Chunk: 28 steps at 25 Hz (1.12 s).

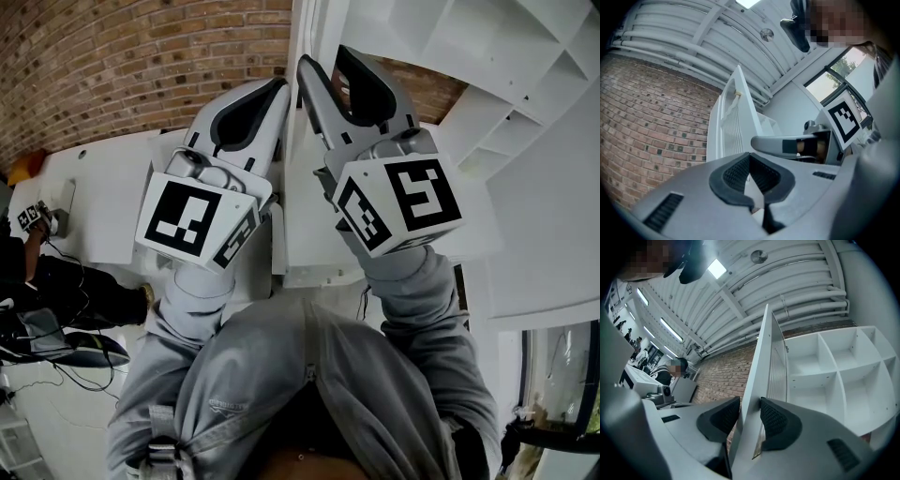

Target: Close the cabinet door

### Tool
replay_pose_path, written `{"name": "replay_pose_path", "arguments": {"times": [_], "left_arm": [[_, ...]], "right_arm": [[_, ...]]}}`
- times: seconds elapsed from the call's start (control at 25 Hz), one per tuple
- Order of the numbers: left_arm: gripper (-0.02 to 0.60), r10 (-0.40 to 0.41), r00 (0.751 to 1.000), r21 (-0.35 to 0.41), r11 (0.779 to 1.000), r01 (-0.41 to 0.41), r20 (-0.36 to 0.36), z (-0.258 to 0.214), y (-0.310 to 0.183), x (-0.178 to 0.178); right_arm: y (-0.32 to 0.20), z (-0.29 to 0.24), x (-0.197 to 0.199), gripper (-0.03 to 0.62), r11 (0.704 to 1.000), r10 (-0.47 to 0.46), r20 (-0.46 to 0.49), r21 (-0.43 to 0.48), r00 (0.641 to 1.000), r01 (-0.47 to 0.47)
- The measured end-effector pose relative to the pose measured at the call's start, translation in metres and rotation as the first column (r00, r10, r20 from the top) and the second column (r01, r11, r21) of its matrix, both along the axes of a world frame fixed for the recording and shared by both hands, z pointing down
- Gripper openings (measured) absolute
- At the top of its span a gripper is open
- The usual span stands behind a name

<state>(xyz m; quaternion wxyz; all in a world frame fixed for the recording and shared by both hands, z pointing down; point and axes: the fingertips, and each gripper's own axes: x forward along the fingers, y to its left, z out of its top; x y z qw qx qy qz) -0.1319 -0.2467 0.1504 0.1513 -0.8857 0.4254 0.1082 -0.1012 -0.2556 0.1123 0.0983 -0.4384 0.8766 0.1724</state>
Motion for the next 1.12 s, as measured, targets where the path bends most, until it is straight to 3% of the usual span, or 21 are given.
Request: {"name": "replay_pose_path", "arguments": {"times": [0.32,1.12], "left_arm": [[0.003,0.043,0.999,-0.01,0.999,-0.043,-0.001,0.003,-0.007,0.009],[0.003,0.199,0.98,-0.026,0.98,-0.199,0.007,0.009,-0.012,0.058]], "right_arm": [[0.0,-0.001,0.008,0.144,1.0,0.0,-0.015,0.001,1.0,0.0],[-0.01,0.001,0.068,0.112,0.994,0.052,-0.008,-0.096,0.999,-0.053]]}}
